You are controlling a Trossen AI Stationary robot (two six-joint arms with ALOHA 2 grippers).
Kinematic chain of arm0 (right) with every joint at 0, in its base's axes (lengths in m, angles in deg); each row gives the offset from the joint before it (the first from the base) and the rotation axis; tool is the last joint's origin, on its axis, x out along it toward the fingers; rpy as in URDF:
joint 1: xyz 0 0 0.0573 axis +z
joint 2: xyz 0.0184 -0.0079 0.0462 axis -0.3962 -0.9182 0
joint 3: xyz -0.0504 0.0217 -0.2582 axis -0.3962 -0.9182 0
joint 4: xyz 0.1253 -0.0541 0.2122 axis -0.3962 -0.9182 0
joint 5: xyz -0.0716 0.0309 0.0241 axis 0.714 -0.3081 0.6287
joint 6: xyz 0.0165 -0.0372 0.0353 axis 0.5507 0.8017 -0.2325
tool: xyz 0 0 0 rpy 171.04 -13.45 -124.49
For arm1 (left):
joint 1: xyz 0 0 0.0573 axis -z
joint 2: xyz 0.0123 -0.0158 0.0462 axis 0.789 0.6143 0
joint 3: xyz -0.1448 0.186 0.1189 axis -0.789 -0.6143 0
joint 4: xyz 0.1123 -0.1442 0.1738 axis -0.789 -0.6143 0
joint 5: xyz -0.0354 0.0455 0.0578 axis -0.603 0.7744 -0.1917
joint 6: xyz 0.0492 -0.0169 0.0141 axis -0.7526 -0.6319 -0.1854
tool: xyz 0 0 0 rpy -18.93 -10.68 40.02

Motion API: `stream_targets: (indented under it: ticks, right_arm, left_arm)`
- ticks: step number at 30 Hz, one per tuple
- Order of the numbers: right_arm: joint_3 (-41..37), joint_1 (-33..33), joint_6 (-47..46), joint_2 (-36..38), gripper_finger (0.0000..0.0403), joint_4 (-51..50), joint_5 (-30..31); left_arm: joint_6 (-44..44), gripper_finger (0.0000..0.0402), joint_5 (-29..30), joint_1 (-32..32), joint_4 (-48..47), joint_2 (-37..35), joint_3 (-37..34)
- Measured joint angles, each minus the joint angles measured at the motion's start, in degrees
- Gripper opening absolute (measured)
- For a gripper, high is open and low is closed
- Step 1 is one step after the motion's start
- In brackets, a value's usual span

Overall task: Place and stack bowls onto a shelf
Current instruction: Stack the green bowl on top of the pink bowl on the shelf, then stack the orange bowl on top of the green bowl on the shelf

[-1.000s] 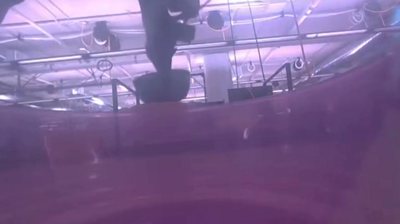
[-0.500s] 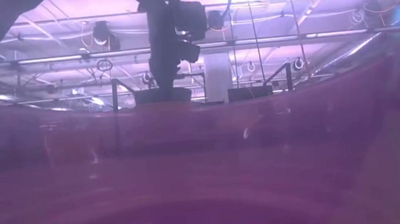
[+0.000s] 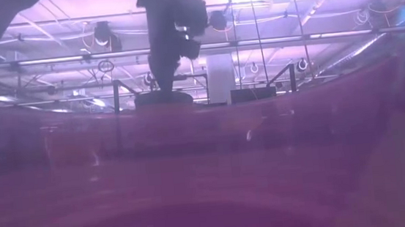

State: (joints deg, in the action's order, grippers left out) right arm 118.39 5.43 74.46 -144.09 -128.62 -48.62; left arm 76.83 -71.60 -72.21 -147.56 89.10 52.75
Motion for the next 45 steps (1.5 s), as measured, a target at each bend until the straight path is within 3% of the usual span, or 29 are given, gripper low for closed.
stream_targets:
  ticks: [9,15,19,24,30,45]
  right_arm:
    - [0.0,0.0,0.0,0.0,0.0130,0.0,0.0]
    - [0.0,0.0,0.0,0.0,0.0130,0.0,0.0]
    - [0.0,0.0,0.0,0.0,0.0130,0.0,0.0]
    - [0.0,0.0,0.0,0.0,0.0130,0.0,0.0]
    - [0.0,0.0,0.0,0.0,0.0130,0.0,-0.1]
    - [0.0,0.0,0.5,0.0,0.0130,0.0,-0.1]
  left_arm:
    - [8.2,0.0080,1.4,1.3,0.1,-14.5,0.0]
    - [22.6,0.0080,18.6,1.3,-5.3,-23.8,0.0]
    - [33.3,0.0081,23.2,0.6,-14.1,-27.3,0.0]
    - [39.1,0.0081,20.5,-1.2,-13.8,-30.2,-2.9]
    - [41.2,0.0081,18.6,-4.2,-13.7,-31.0,-12.6]
    - [28.4,0.0081,9.3,-7.5,-13.3,-33.1,-37.3]
